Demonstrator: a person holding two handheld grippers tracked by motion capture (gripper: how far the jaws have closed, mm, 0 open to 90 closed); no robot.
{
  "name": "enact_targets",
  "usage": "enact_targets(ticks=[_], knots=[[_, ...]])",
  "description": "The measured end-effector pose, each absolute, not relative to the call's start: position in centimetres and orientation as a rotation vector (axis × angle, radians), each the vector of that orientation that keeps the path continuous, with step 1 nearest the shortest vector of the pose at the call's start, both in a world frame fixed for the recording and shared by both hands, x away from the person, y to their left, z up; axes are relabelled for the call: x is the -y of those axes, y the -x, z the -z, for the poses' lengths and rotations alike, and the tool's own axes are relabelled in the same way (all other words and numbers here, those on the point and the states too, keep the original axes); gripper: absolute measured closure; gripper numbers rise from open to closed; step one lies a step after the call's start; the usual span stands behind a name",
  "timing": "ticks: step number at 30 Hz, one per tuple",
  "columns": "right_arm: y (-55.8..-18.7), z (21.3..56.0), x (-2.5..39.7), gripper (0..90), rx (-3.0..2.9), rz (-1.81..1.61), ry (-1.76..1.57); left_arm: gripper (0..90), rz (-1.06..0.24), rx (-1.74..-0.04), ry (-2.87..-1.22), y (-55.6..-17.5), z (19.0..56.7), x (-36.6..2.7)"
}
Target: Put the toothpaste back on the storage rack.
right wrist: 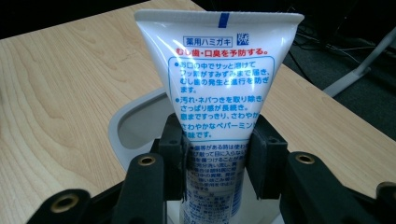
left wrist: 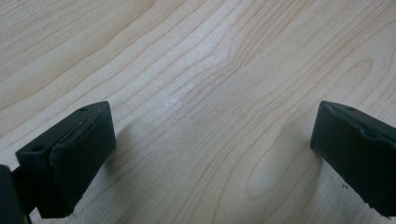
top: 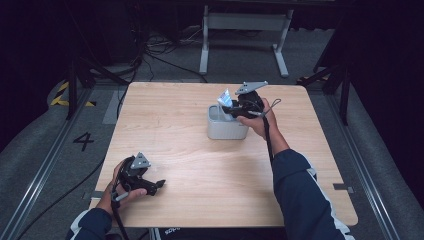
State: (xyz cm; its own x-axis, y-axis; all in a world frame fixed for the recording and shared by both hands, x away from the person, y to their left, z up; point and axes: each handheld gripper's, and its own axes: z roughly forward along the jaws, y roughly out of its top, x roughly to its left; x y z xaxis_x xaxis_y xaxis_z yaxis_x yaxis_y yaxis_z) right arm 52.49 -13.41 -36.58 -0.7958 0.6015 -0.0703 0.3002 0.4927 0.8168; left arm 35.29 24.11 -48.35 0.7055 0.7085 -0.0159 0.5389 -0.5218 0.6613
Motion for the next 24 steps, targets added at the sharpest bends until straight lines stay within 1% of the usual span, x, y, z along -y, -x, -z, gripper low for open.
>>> enact_targets(ticks=[24], knots=[[-52.0,38.5,14.5,62.6,-2.442,-1.163,-0.752,0.4,-0.339,-0.946,-2.257,-35.3,48.3,-24.1]])
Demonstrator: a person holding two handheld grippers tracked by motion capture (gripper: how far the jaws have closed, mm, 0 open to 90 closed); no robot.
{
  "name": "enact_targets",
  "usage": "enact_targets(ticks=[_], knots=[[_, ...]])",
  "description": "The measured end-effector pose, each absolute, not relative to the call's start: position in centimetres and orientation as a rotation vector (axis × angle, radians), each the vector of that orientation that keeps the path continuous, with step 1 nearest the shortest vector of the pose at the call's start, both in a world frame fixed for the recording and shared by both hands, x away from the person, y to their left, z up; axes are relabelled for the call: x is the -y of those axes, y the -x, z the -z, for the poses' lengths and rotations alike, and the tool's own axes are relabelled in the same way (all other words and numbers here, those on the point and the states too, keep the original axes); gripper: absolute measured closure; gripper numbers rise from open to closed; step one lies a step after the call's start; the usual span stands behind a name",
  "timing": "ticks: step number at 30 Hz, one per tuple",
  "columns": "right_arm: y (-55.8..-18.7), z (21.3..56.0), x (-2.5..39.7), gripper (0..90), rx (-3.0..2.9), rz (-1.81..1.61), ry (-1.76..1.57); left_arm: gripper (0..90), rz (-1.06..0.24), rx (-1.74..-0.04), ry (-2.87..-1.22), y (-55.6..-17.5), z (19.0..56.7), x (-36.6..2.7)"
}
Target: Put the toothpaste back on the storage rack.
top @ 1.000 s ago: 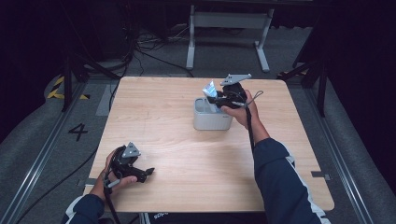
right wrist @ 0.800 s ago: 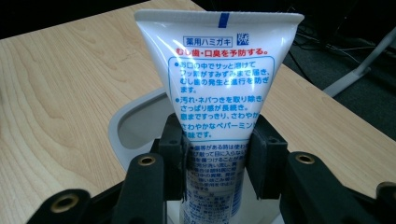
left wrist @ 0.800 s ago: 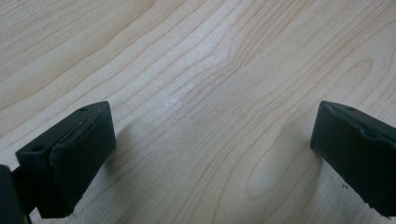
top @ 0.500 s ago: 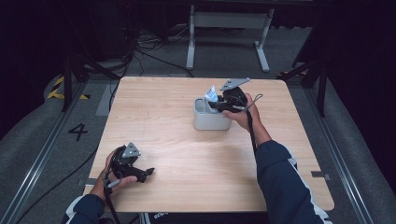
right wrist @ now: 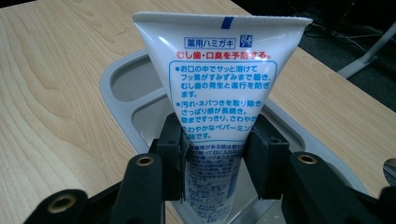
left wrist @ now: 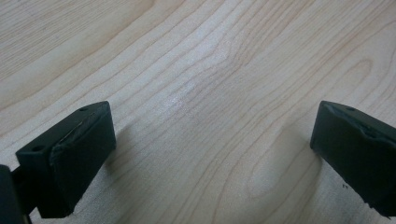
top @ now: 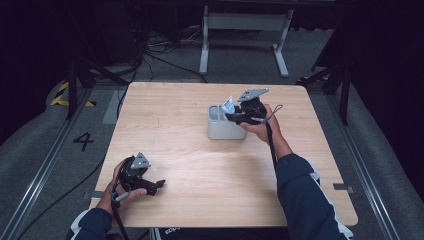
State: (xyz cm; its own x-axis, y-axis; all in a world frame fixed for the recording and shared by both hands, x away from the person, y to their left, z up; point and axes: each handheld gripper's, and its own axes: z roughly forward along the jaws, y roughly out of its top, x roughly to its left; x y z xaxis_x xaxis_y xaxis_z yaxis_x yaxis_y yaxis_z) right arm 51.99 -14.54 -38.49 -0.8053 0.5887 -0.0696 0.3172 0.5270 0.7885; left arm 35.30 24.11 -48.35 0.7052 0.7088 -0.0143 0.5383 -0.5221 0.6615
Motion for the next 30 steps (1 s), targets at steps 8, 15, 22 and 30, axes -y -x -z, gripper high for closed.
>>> enact_targets(ticks=[8,15,22,30], knots=[[-52.24,38.8,14.78,60.6,-2.447,-1.133,-0.787,0.5,-0.341,-0.945,-2.258,-35.3,48.35,-24.11],[-52.36,39.06,14.65,58.9,-2.449,-1.115,-0.801,0.6,-0.344,-0.941,-2.253,-35.27,48.4,-24.04],[-52.23,38.87,14.73,53.7,-2.43,-1.124,-0.818,0.6,-0.346,-0.943,-2.258,-35.26,48.36,-24.06],[-52.01,38.44,15.03,46.5,-2.412,-1.142,-0.838,0.5,-0.342,-0.941,-2.255,-35.27,48.38,-24.06]])
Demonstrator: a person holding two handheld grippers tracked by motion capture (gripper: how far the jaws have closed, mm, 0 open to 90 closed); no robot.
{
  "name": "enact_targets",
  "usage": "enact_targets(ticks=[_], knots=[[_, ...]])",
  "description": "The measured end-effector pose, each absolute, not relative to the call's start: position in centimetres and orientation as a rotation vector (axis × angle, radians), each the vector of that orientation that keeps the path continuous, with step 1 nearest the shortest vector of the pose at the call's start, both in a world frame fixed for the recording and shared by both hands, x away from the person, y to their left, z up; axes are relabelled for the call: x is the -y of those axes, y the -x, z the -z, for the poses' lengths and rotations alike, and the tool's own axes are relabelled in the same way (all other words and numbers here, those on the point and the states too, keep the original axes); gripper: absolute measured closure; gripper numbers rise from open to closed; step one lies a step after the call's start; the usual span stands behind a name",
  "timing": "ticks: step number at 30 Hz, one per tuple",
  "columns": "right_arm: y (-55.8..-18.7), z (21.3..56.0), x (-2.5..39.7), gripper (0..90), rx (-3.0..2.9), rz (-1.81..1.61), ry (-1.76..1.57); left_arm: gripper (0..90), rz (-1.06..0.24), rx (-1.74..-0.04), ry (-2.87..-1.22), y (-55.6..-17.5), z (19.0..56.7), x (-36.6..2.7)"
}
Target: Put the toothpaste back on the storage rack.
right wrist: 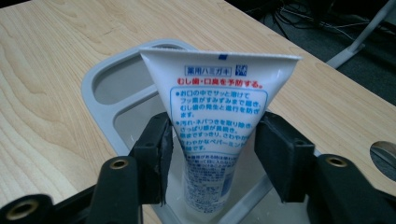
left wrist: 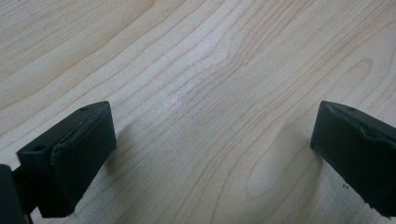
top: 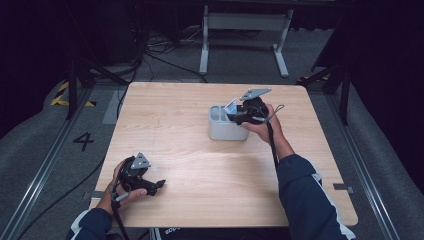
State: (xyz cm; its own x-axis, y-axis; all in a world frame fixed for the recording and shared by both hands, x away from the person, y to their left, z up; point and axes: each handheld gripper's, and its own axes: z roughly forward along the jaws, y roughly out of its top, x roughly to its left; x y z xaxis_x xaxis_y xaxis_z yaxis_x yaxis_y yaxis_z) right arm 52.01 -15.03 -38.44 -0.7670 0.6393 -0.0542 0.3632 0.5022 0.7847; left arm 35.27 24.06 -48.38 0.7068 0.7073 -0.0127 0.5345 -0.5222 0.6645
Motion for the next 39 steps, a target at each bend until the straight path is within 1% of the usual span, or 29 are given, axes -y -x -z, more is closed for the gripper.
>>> enact_targets(ticks=[4,5,10,11,12,14,21,25,28,39], knots=[[-51.8,38.1,15.1,40.6,-2.403,-1.134,-0.844,0.5,-0.343,-0.942,-2.257,-35.3,48.4,-24.1],[-51.8,38.1,15.1,40.6,-2.403,-1.134,-0.844,0.5,-0.343,-0.942,-2.257,-35.3,48.4,-24.1],[-51.4,37.7,15.9,35.1,-2.392,-1.125,-0.859,0.5,-0.343,-0.942,-2.258,-35.3,48.4,-24.1],[-51.4,37.7,16.0,32.3,-2.389,-1.122,-0.866,0.5,-0.343,-0.942,-2.258,-35.3,48.4,-24.1],[-51.4,37.7,16.0,32.3,-2.389,-1.122,-0.866,0.5,-0.342,-0.937,-2.258,-35.3,48.4,-24.1],[-51.2,37.6,16.2,28.6,-2.377,-1.11,-0.876,0.4,-0.341,-0.936,-2.258,-35.3,48.4,-24.1],[-50.3,37.4,16.4,24.7,-2.361,-1.093,-0.879,0.4,-0.34,-0.937,-2.258,-35.3,48.4,-24.1],[-50.0,37.2,16.6,24.0,-2.359,-1.086,-0.879,0.4,-0.341,-0.937,-2.258,-35.3,48.4,-24.1],[-49.3,36.8,16.8,26.5,-2.359,-1.085,-0.851,0.4,-0.344,-0.933,-2.264,-35.3,48.3,-24.1],[-47.5,36.8,18.0,27.1,-2.37,-1.021,-0.815,0.4,-0.344,-0.936,-2.261,-35.3,48.4,-24.1]])
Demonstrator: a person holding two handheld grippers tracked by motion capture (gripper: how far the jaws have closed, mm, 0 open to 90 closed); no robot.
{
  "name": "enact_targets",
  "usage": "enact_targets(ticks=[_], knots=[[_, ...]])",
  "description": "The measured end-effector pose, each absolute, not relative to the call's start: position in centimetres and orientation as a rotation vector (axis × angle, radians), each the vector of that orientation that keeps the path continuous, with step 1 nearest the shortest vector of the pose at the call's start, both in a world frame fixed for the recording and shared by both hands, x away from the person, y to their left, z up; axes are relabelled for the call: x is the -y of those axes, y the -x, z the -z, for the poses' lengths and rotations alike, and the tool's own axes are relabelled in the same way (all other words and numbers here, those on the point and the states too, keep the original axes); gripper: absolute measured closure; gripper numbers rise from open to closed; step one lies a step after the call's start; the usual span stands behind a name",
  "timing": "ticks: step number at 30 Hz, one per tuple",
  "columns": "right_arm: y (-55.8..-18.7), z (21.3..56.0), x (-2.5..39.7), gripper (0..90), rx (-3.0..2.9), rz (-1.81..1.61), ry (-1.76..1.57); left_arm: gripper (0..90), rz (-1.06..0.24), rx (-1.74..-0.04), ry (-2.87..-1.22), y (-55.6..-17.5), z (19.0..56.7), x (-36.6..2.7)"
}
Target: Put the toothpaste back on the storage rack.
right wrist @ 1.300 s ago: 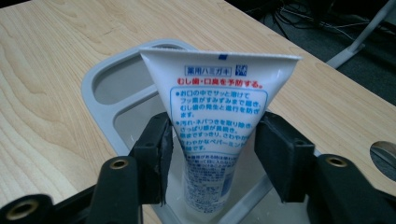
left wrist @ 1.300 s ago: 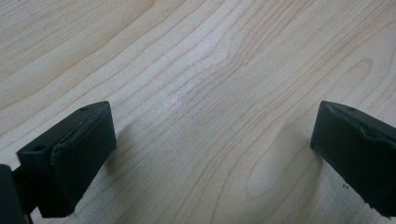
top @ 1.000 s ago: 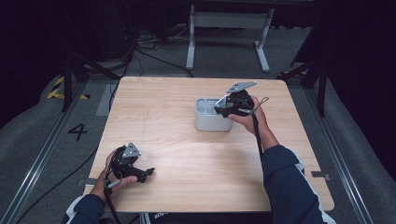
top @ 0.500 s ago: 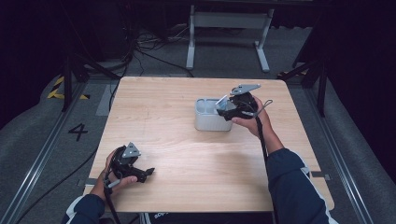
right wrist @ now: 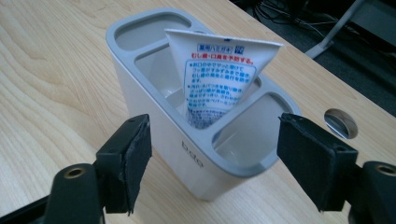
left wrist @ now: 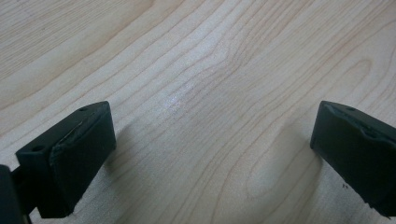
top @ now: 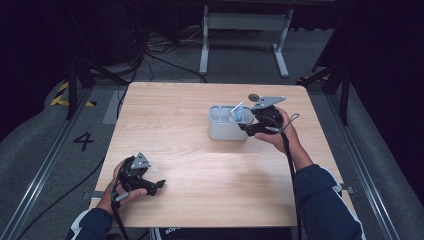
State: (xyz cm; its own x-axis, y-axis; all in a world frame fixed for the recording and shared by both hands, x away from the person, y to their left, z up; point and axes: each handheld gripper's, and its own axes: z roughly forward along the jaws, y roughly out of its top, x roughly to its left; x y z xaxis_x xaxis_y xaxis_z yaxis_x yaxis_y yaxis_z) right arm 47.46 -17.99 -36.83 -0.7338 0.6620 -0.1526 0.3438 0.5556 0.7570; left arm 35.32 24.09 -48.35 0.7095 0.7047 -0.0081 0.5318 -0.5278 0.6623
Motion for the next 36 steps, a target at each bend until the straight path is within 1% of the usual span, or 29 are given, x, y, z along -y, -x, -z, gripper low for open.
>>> enact_targets(ticks=[20,36], knots=[[-44.6,36.8,21.0,27.4,-2.365,-0.925,-0.757,0.4,-0.343,-0.935,-2.261,-35.3,48.4,-24.1],[-42.7,38.5,23.4,26.9,-2.386,-0.845,-0.75,0.4,-0.339,-0.939,-2.257,-35.3,48.4,-24.1]])
